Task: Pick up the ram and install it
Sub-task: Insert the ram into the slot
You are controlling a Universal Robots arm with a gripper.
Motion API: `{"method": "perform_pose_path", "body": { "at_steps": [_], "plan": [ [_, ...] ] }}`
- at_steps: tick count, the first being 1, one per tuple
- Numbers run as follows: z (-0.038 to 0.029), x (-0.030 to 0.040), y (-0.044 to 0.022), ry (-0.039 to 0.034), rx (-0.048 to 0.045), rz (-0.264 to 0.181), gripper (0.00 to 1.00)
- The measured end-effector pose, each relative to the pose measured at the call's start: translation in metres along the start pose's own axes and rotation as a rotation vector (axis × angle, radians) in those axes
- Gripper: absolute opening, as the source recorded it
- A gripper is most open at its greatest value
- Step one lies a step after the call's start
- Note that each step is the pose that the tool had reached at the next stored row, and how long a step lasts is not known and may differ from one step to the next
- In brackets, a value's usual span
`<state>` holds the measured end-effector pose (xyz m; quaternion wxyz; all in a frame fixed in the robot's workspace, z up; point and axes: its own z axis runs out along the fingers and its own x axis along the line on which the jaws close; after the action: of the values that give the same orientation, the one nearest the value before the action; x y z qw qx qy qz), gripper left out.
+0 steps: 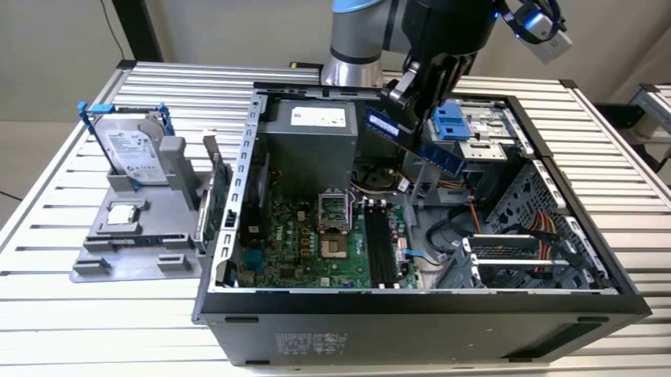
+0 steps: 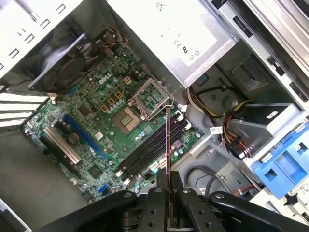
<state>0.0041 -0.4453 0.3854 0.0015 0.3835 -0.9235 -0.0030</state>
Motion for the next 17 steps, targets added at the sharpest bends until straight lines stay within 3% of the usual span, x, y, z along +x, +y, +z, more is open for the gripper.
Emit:
{"method": "perform_pose_path", "body": {
  "at_steps": [17],
  "plan": [
    [0.0001, 0.0000, 0.0000, -0.0008, -0.0001, 0.106, 0.00]
  ]
}}
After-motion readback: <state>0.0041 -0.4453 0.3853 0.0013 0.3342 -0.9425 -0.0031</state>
